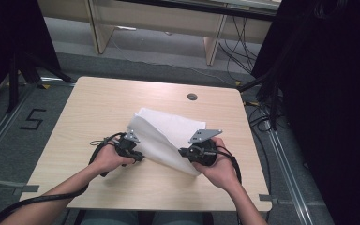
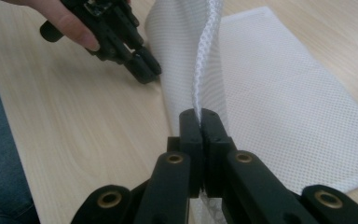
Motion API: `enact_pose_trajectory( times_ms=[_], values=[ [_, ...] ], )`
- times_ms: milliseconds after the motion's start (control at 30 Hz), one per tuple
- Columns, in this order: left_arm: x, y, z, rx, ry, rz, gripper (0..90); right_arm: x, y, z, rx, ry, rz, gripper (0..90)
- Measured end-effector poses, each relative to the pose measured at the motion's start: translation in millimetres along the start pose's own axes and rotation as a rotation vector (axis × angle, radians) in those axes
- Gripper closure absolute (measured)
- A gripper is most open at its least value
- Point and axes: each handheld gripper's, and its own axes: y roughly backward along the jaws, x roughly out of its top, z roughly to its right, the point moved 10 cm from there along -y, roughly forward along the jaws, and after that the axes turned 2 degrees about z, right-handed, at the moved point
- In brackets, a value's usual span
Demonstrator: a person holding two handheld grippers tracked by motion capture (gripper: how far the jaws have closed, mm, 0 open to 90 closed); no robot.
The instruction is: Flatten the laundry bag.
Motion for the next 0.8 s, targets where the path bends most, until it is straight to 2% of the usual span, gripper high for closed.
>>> enact_pose_trajectory(
  times_ms=[33,67,100,167,200,233,267,300,333,367,400,433,500,567,633,667,733,767,800],
  values=[
    [0.6,-0.6,0.8,-0.003,0.019,0.011,78.5,-0.5,0.4,-2.3,0.013,0.01,0.001,90.0],
    [0.4,-0.1,0.3,-0.002,0.014,0.012,78.3,-0.8,-0.5,-4.5,0.017,0.012,0.008,90.0],
    [0.4,-0.1,0.3,-0.002,0.014,0.012,77.9,-2.5,1.0,-6.8,0.035,0.025,-0.008,90.0],
    [-2.0,6.1,-1.2,0.001,0.018,0.017,77.5,-1.6,-0.7,-8.5,0.023,0.05,0.021,90.0],
    [-2.0,6.1,-1.2,0.001,0.018,0.017,77.4,-4.3,1.8,-11.9,0.033,0.033,-0.008,90.0],
    [-2.4,13.0,-4.0,0.008,0.036,0.048,77.5,-4.4,2.1,-13.6,0.037,0.041,-0.004,90.0],
    [-3.4,17.6,-6.2,0.016,0.045,0.057,77.4,-5.0,2.7,-14.5,0.044,0.062,-0.006,90.0],
    [-3.4,17.6,-6.2,0.016,0.045,0.057,77.4,-3.5,0.7,-15.9,0.041,0.063,0.018,90.0],
    [-3.7,21.3,-7.5,0.018,0.072,0.08,77.3,-6.2,2.8,-16.7,0.049,0.073,-0.011,90.0],
    [-8.1,32.0,-14.5,0.034,0.068,0.088,77.2,-6.1,0.8,-18.6,0.045,0.065,0.004,90.0],
    [-10.6,37.6,-17.5,0.045,0.091,0.102,77.1,-6.7,0.4,-20.4,0.049,0.066,0.004,90.0],
    [-12.6,42.0,-20.3,0.051,0.082,0.105,76.9,-8.9,1.1,-22.5,0.064,0.074,-0.013,90.0],
    [-15.0,47.1,-23.2,0.061,0.089,0.116,76.7,-8.2,-0.9,-24.5,0.06,0.062,0.006,90.0],
    [-23.5,61.0,-30.6,0.086,0.115,0.143,76.4,-11.9,-0.4,-30.2,0.074,0.069,-0.014,90.0],
    [-26.8,65.3,-32.5,0.093,0.122,0.149,76.3,-12.2,-1.1,-31.4,0.072,0.07,-0.012,90.0],
    [-32.2,73.9,-35.4,0.105,0.133,0.167,75.9,-14.9,-1.3,-34.6,0.074,0.08,-0.029,90.0],
    [-35.1,79.0,-37.5,0.114,0.127,0.177,75.9,-14.6,-1.8,-37.4,0.083,0.072,-0.019,89.9],
    [-38.3,83.1,-38.6,0.119,0.138,0.181,75.7,-15.6,-2.0,-38.1,0.093,0.099,-0.028,90.0],
    [-39.6,85.3,-39.9,0.128,0.142,0.189,75.6,-17.1,-2.9,-40.6,0.088,0.086,-0.027,89.9]
  ],
)
